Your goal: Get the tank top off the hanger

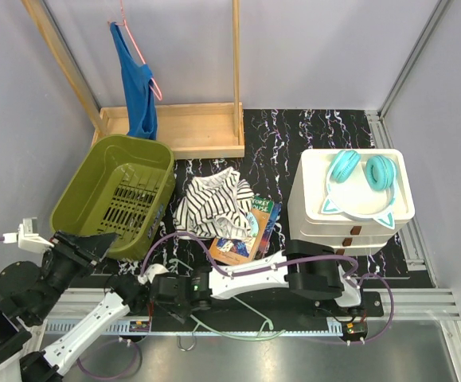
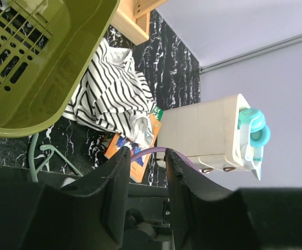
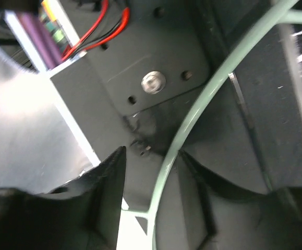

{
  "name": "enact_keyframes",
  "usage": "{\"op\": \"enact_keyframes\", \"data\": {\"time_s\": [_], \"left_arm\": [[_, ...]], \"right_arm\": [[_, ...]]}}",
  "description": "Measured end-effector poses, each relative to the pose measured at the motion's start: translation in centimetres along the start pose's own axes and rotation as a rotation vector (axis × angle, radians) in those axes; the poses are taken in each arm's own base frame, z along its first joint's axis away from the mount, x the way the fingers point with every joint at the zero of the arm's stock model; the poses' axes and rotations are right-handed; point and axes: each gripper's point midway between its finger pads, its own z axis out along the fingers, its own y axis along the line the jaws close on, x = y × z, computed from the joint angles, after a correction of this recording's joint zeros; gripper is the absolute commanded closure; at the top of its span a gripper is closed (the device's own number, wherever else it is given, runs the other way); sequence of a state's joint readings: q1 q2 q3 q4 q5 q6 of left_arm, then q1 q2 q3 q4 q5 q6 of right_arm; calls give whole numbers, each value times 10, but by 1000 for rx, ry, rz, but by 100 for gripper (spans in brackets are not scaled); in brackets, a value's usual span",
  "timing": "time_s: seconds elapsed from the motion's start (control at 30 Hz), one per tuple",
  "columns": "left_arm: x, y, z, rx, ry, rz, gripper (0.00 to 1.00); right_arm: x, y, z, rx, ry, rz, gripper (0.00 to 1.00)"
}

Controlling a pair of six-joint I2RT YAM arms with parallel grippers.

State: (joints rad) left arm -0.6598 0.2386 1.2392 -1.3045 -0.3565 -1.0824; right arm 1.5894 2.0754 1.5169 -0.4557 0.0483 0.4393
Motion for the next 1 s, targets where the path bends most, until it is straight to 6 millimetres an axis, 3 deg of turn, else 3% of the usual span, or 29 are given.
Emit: {"op": "enact_keyframes", "data": {"time_s": [0.13,0.3,0.43,0.57,0.7,0.83,0.93,1.0], "left_arm": [[-5,-5,-7,22,-12,-9,65],[-2,-3,-4,14,-3,-12,65],[1,-1,-1,6,8,-3,60],[4,-6,-1,32,26,37,45],[9,-26,7,93,67,93,43],[17,-52,23,157,118,172,41],[17,-73,33,200,141,243,38],[12,-91,35,240,139,287,33]], "right_arm": [[-2,-7,4,40,-13,14,73],[-4,-15,5,75,-24,27,100],[-6,-19,4,104,-36,41,100],[-12,-27,-8,147,-63,25,100],[-30,-27,-63,123,-141,-3,100],[-75,-22,-162,-23,-334,60,100],[-119,-44,-235,-127,-513,165,100],[-140,-67,-268,-159,-601,228,100]]}}
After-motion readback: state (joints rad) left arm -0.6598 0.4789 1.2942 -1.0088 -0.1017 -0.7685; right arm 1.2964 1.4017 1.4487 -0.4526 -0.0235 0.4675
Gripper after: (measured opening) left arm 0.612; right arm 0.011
